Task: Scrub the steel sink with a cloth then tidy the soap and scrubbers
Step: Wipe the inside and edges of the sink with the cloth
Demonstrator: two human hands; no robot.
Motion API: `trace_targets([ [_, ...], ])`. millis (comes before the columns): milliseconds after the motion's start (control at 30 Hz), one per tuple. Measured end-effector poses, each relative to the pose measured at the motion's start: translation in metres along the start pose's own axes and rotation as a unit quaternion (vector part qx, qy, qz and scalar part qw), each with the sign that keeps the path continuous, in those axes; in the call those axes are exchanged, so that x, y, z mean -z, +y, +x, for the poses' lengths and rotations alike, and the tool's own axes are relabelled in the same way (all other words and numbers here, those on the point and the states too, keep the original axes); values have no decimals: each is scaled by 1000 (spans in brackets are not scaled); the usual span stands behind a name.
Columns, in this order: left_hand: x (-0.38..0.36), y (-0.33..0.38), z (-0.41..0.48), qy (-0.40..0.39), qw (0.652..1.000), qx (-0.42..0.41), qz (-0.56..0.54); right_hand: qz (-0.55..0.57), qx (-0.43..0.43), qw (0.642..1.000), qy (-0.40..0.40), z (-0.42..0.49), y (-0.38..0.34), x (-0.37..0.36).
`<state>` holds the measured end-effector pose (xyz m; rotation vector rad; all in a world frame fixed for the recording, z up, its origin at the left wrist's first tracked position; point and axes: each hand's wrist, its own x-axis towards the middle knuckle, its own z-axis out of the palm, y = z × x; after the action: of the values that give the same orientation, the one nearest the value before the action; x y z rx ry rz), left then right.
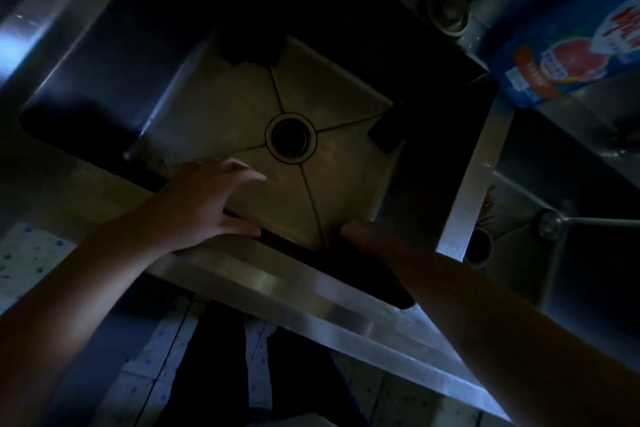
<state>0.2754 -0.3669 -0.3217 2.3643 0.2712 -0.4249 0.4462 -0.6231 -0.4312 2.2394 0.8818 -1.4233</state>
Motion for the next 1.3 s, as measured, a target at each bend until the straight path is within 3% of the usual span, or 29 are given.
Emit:
trace_targets([
  [167,2,-5,3,5,999,42,1,-46,12,997,65,27,31,40],
  [300,4,-6,-2,11,999,39,12,-83,-72,971,210,54,54,83],
  [400,5,-7,-5,27,998,30,38,-118,-130,951,255,67,51,101],
  [533,3,-9,-6,33,998,35,44,-58,-98,963,246,67,45,82],
  [767,6,-5,-6,-1,998,67,9,-120,17,986,111,33,26,22],
  [833,8,-6,-8,0,998,66,5,-109,31,988,105,30,29,21],
  [933,10,-10,-13,13,998,57,33,-115,8,983,144,37,41,40],
  [1133,8,-12,-19,30,997,37,62,-57,-141,950,272,69,49,104],
  [1300,6,-8,-19,32,996,37,74,-16,-111,958,265,68,40,93],
])
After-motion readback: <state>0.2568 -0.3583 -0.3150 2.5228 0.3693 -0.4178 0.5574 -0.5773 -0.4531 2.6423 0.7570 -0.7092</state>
